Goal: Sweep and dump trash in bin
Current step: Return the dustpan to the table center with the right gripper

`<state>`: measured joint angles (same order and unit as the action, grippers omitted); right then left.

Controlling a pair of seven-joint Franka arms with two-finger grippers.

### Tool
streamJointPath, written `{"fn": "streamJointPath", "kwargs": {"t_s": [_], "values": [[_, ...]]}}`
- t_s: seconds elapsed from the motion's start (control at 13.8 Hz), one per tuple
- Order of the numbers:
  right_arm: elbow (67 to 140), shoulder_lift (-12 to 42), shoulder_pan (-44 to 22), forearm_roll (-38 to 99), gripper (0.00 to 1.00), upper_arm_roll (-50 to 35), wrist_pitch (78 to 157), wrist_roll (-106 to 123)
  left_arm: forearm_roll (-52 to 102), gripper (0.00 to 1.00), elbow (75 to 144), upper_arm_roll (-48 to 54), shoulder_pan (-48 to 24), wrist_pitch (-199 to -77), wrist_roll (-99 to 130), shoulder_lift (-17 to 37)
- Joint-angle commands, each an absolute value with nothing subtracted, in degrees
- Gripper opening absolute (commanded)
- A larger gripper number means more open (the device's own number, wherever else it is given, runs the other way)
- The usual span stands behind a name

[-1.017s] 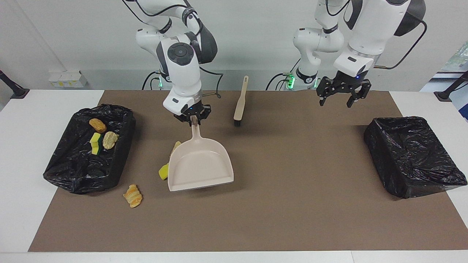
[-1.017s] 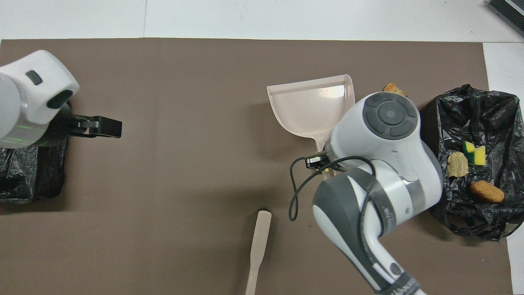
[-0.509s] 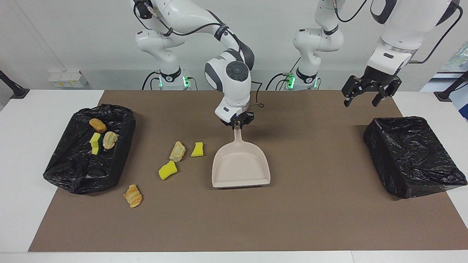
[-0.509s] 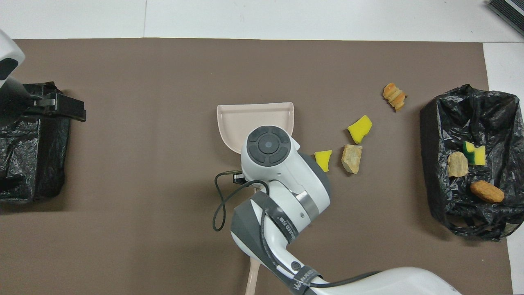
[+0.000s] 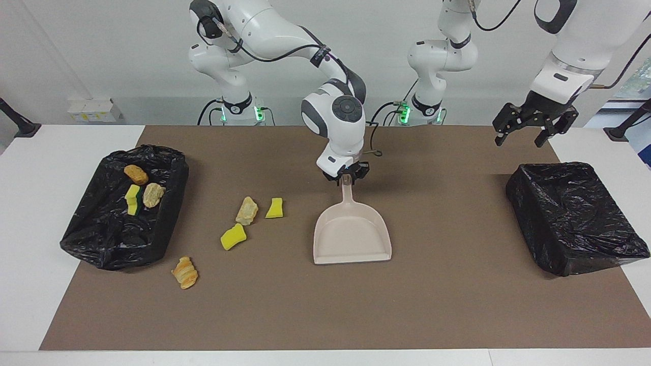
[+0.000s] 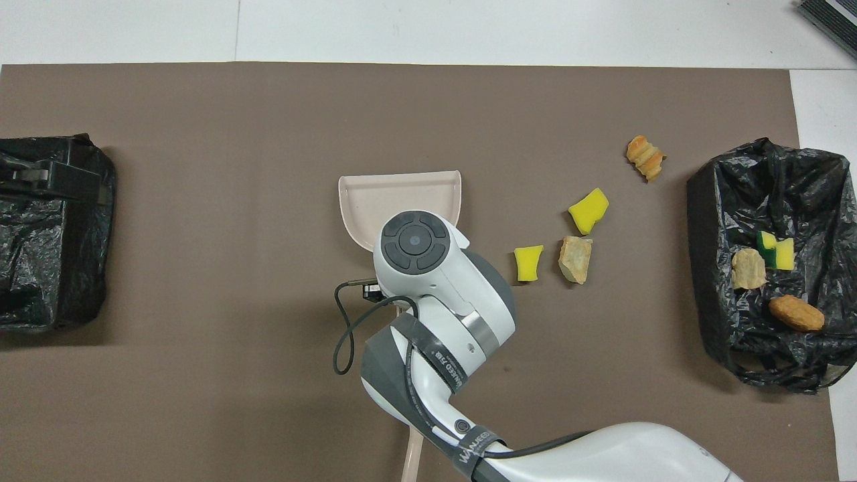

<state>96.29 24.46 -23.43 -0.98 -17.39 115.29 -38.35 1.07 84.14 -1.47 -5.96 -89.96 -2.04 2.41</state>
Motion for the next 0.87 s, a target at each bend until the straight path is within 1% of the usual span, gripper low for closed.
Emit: {"fn": "streamJointPath", "kwargs": {"t_s": [0.0, 0.07, 0.22, 0.51, 0.65, 0.8], "values": [[97.2, 21.5, -23.1, 0.5, 1.00, -17.9, 110.8, -38.5, 0.4, 1.00, 85.2, -1.0, -5.9, -88.9, -3.7, 1.3], [98.9, 19.7, -23.5, 1.4, 1.00, -17.9, 109.9, -38.5, 0.4, 1.00, 85.4, -1.0, -5.9, -88.9, -3.8, 1.1], [104.7, 14.4, -23.7, 4.5, 1.00, -18.0, 109.7, -39.5, 0.4, 1.00, 86.0, -1.0, -6.2, -88.9, -3.5, 0.7], [115.8, 6.6, -28.7, 9.3, 1.00, -18.0, 111.4, -44.9, 0.6, 1.00, 86.0, -0.5, -6.2, -88.9, -2.7, 0.4], [121.8, 2.7, -30.8, 12.4, 1.00, -18.0, 113.4, -45.7, 0.6, 1.00, 86.0, -0.4, -6.3, -88.9, -2.7, 0.4], [129.2, -1.6, -33.4, 14.8, 1.00, -18.0, 118.4, -47.5, 1.0, 1.00, 86.0, -0.4, -6.3, -89.7, -2.7, 0.4]]}}
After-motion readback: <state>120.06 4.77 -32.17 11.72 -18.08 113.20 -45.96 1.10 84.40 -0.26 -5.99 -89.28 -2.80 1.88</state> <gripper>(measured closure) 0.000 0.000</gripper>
